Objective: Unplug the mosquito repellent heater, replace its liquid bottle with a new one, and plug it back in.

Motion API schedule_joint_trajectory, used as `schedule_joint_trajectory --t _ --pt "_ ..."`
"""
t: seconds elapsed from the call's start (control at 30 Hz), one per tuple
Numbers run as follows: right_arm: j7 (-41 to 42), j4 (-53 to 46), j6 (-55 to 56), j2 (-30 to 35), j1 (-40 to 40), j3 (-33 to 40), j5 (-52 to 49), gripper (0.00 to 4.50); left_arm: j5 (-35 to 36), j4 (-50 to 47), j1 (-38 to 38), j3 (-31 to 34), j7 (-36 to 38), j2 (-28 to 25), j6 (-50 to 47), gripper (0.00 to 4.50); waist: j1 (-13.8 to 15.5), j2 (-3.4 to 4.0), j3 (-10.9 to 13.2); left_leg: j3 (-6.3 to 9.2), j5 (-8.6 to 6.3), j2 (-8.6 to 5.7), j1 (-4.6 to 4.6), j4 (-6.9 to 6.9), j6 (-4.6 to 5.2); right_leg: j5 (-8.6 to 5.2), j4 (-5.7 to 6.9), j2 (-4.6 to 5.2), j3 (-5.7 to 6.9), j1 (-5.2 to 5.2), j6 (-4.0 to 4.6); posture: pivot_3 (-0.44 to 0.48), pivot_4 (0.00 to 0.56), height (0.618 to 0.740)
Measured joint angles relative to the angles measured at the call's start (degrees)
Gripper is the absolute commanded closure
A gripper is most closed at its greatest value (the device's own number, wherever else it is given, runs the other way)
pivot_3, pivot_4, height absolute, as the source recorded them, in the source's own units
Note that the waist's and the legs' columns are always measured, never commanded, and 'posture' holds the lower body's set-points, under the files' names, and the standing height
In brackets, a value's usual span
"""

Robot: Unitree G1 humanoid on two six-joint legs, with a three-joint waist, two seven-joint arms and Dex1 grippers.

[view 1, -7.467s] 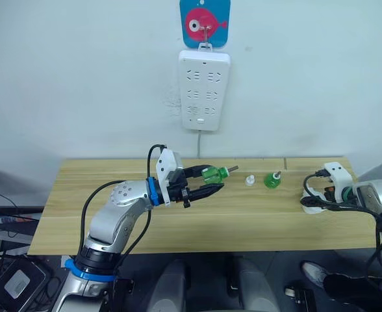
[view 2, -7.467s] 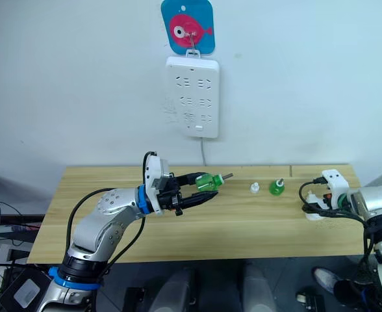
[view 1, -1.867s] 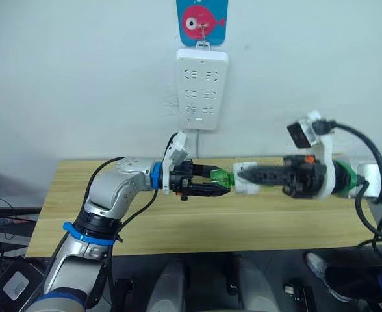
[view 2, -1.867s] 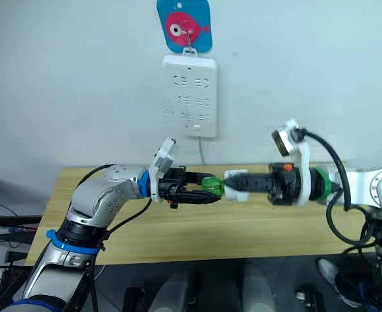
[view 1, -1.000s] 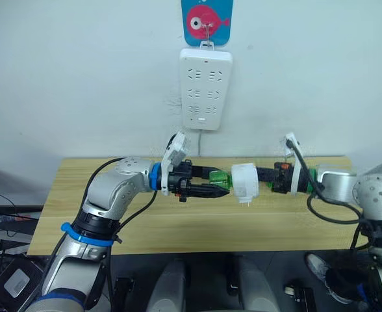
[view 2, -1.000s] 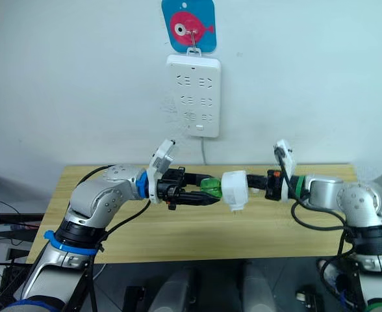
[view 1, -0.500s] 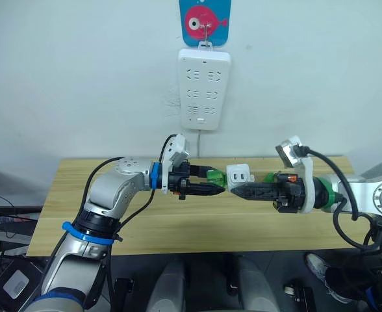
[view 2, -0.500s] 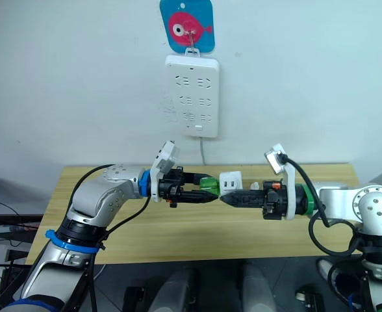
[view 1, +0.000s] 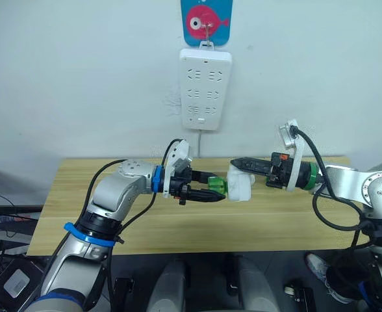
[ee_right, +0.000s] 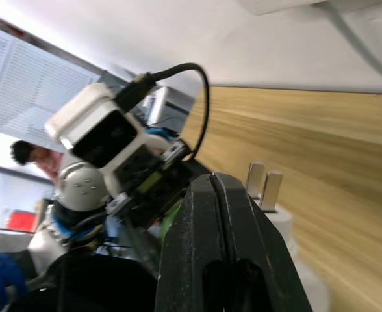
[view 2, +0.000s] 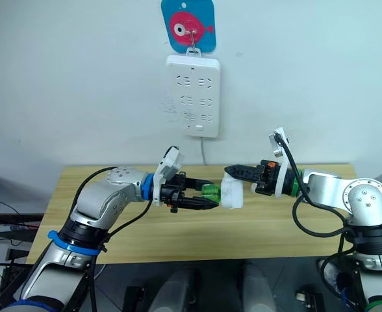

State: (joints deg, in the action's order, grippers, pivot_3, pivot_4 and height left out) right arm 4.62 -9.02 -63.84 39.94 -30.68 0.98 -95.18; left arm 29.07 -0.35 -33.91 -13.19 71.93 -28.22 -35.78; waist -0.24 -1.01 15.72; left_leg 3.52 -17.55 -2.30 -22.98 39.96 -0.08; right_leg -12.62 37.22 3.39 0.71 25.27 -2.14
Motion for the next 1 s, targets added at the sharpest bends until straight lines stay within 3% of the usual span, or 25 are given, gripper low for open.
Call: schedule_joint_trajectory --t 1.0 --pt "6.67 -0.23 -5.49 -1.51 -2.09 1.12 12.72 4.47 -0.24 0.35 0.23 0.0 0.49 1.21 0.03 2.22 -0.06 0.0 0.0 0.0 0.0 0.0 0.0 0.0 0.0 0.0 0.0 -0.01 0.0 0.0 0.0 -0.002 0.253 0.74"
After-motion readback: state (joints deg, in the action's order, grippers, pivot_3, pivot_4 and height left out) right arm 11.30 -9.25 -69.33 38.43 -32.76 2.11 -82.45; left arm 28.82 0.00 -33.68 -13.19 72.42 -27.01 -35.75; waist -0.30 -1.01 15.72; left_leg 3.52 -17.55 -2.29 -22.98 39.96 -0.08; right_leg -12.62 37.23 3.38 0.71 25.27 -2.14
